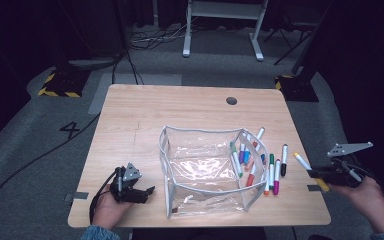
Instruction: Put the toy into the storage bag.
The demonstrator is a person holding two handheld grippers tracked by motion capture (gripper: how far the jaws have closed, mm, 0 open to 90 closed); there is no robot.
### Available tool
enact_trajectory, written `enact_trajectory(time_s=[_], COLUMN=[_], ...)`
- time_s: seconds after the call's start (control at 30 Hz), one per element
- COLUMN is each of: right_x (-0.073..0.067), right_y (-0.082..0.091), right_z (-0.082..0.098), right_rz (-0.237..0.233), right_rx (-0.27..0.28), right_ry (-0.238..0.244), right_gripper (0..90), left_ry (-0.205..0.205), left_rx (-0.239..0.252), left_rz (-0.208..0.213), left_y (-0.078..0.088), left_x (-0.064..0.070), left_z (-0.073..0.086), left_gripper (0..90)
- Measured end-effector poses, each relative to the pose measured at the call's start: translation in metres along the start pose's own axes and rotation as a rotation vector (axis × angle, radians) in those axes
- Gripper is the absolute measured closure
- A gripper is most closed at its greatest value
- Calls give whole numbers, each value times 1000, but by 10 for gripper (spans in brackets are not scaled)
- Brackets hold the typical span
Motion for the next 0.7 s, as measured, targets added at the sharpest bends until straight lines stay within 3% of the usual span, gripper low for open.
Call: enact_trajectory(time_s=[0.4, 0.7], right_x=[-33, -81], right_y=[25, 32], right_z=[-77, -128], right_rz=[-79, -164], right_rx=[91, 102], right_ry=[144, 280], right_gripper=[764, 764], left_ry=[22, 27], left_rx=[0, 0], left_rz=[-27, -35], left_y=[0, 1], left_x=[-2, -1], left_z=[0, 1], left_gripper=[148, 144])
Point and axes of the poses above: each handheld gripper's, and its own axes: y roughly backward along the jaws, z roughly out of its underside, x roughly to its right, the point moved 7 cm from there along -y, roughly forward along the jaws, and after that the axes turned 2 degrees about x, right-handed, at the moved point
